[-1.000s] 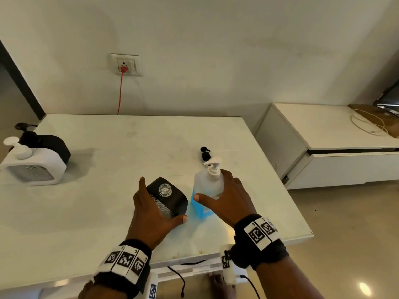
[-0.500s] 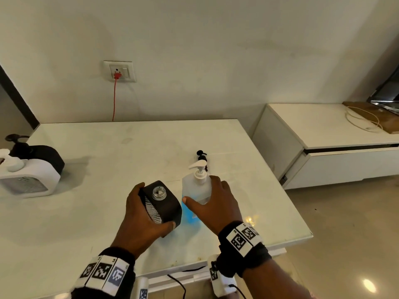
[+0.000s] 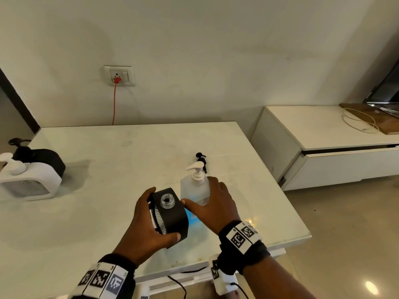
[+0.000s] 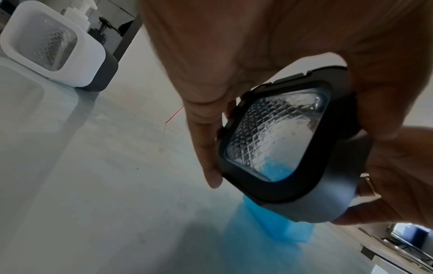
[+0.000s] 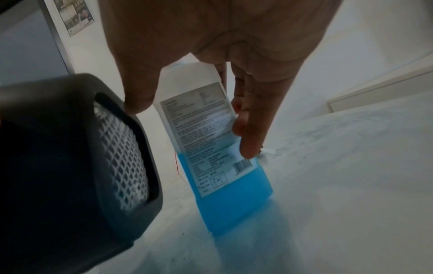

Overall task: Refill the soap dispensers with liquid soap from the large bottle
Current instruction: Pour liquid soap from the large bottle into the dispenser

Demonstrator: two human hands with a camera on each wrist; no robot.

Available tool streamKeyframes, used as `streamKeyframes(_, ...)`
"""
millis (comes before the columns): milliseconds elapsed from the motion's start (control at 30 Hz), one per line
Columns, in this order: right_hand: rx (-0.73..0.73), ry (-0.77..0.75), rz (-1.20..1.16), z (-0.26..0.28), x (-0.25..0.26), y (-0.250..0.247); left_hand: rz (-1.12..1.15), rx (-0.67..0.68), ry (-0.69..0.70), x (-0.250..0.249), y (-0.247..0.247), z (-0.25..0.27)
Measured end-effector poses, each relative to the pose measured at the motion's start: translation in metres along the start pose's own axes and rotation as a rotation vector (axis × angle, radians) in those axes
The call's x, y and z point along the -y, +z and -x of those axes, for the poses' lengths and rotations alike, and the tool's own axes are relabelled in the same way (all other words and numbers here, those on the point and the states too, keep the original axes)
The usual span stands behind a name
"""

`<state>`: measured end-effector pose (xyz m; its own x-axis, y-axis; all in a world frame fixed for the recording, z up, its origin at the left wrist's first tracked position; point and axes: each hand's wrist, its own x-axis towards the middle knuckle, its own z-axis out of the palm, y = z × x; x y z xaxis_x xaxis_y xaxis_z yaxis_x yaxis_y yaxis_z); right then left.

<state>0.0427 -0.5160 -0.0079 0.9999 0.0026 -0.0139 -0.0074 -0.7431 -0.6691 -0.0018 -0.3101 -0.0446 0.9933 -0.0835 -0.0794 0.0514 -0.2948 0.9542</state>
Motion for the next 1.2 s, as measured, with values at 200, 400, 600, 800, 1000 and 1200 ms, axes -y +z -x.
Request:
streamKeyframes(200, -0.062, 0.103, -0.01, 0.023, 0.012, -0.027, 0.018, 0.015, 0.016, -0.002, -0.007, 0.004)
streamKeyframes(400, 0.087, -0.031, -0.098, 0.067, 0.049, -0.022, 0.086, 0.017, 0.1, -0.011, -0.001, 0.008)
streamKeyframes(600, 0.071, -0.108, -0.043, 0.061, 0.055, -0.002, 0.087, -0.02, 0.149, -0.017, -0.007, 0.018)
streamKeyframes(800, -0.047, -0.14, -0.248, 0.051, 0.061, -0.016, 0.741, -0.274, -0.141, -0.037, -0.006, 0.019)
streamKeyframes(1000, 0.031, -0.232, -0.302, 0.051, 0.063, -0.011, 1.181, -0.298, -0.437, -0.046, 0.011, 0.007)
streamKeyframes(1200, -0.208, -0.252, -0.159, 0.035, 0.048, -0.035, 1.224, -0.349, -0.55, -0.037, 0.018, -0.005)
